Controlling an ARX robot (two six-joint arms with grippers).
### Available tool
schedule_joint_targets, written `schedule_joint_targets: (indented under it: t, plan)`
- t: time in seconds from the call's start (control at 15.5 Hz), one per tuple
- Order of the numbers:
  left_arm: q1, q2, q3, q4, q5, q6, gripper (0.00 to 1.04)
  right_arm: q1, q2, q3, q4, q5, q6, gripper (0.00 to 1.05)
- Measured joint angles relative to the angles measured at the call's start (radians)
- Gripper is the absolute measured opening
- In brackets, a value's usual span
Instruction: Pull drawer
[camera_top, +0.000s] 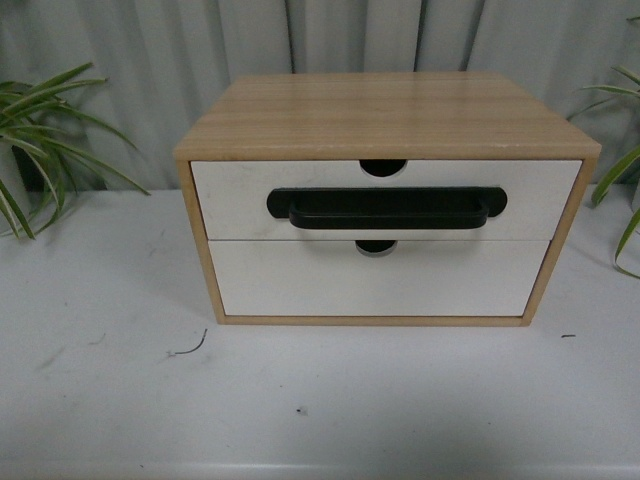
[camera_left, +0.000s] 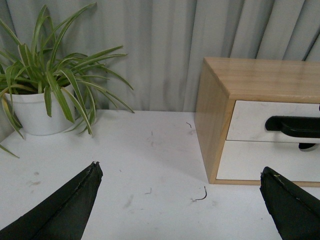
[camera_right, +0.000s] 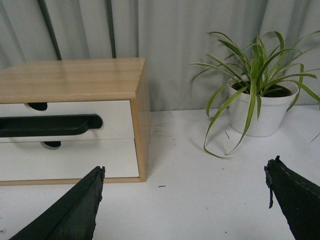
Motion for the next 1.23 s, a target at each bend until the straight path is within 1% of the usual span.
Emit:
schedule_joint_targets:
  t: [1.23]
  plan:
    - [0.000,0.000,0.000,0.000,0.000,0.000,0.98,0.000,0.000,0.000,0.000,0.000,0.000,0.98]
